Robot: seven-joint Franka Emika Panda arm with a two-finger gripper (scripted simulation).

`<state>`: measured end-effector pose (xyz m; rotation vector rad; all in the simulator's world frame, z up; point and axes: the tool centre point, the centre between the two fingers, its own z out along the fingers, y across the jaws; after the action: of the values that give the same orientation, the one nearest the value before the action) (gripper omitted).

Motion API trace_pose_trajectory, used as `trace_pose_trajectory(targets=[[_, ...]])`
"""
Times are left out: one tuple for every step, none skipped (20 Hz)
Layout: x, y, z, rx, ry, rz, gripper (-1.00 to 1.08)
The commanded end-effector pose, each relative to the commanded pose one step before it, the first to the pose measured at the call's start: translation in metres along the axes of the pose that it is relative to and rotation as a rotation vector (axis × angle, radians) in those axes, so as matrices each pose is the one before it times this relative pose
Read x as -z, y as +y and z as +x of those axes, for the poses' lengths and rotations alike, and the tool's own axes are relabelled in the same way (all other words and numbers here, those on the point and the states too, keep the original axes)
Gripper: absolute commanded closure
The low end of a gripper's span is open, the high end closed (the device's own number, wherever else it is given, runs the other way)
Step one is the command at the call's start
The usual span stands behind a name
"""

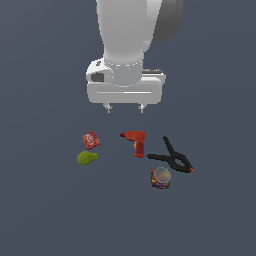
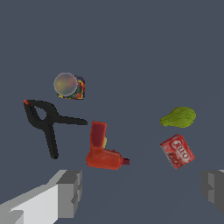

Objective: Pick up a designated object from a clutter of objects.

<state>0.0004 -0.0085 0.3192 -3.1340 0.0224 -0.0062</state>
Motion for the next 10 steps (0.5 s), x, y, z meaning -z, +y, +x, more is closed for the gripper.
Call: trace_pose_trajectory(targets=[[0.00000,0.00001,0.00000,0.00000,0.00000,0.00000,-0.92],[0.00027,0.00021,0.00000,-0.00098,0.00094,0.00023,-0.92],[0.00067,0.00053,0.00006,-0.00271,0.00254,0.00068,-0.92],[0.00109,0.00088,0.00009,-0.00435,0.00408,0.00109,-0.92],[0.00149,0.00120,0.00012,-0.00595,0.00558,0.00149,-0.92],[0.00188,0.00151,0.00016,-0.00747,0.00700,0.00187,-0.92],[0.00206,0.00165,0.00019,-0.00814,0.00763,0.00205,-0.92],[0.00168,0.00134,0.00016,-0.00661,0.00619,0.00167,-0.92],[0.00121,0.00097,0.00012,-0.00475,0.00445,0.00120,-0.92],[0.00072,0.00057,0.00008,-0.00285,0.00267,0.00072,-0.92]])
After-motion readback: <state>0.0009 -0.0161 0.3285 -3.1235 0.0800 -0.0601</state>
